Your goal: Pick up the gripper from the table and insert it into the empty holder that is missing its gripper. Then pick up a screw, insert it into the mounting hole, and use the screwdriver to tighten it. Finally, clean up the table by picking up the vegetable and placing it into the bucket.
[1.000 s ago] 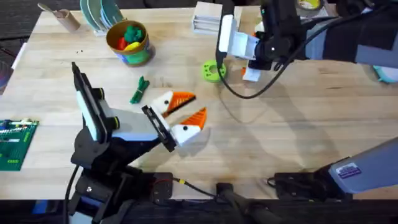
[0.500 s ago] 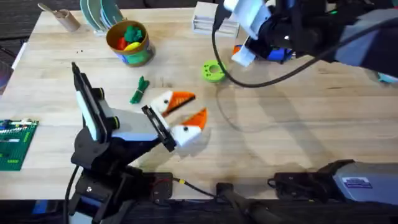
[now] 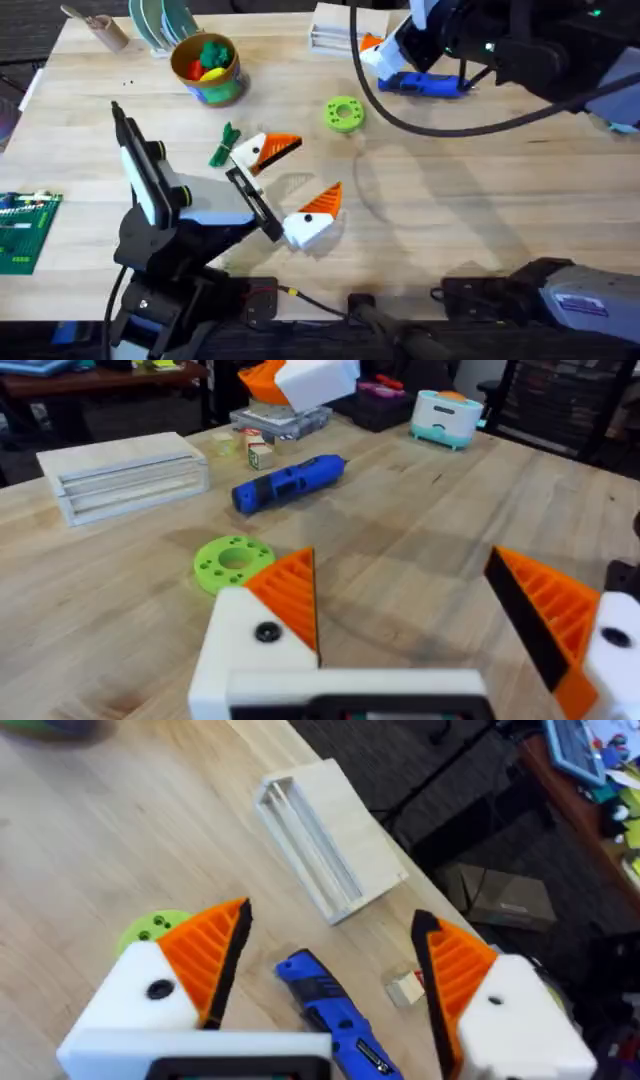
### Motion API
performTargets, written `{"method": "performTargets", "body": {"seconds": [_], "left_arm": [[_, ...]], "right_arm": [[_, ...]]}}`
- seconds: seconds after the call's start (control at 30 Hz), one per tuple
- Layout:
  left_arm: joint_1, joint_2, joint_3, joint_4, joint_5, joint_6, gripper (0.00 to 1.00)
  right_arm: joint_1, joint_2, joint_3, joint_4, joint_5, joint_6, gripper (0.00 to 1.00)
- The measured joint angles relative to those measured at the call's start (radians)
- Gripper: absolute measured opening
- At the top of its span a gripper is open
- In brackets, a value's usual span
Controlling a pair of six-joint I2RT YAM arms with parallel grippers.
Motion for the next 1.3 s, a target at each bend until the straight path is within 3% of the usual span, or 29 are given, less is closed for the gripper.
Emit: {"method": "performTargets", "body": {"seconds": [0.1,0.23,0.43,0.57,0.7,0.83,1.03,1.3], "left_arm": [[0.000,0.000,0.009,-0.025,-0.021,-0.008,0.993],[0.000,0.001,0.131,-0.312,-0.119,-0.068,0.993],[0.000,0.060,0.482,-0.767,-0.393,-0.140,0.993],[0.000,0.171,0.725,-0.964,-0.567,-0.168,0.993],[0.000,0.336,0.869,-1.002,-0.687,-0.179,0.994],[0.000,0.486,0.934,-0.979,-0.773,-0.160,0.992],[0.000,0.593,0.946,-0.956,-0.874,-0.124,0.993],[0.007,0.723,0.933,-0.955,-1.003,0.018,0.991]], "right_arm": [[0.011,0.000,0.000,0.005,-0.018,0.006,0.991],[0.020,0.000,0.000,0.008,-0.029,0.009,0.992],[0.029,0.000,0.000,0.011,-0.036,0.012,0.992],[0.039,0.000,0.000,0.011,-0.036,0.012,0.992],[0.043,0.000,0.000,0.012,-0.036,0.012,0.992],[0.043,0.000,0.000,0.008,-0.036,0.012,0.991],[0.043,0.000,0.000,-0.008,-0.036,0.012,0.992],[0.043,0.000,0.000,-0.018,-0.036,0.012,0.992]]}}
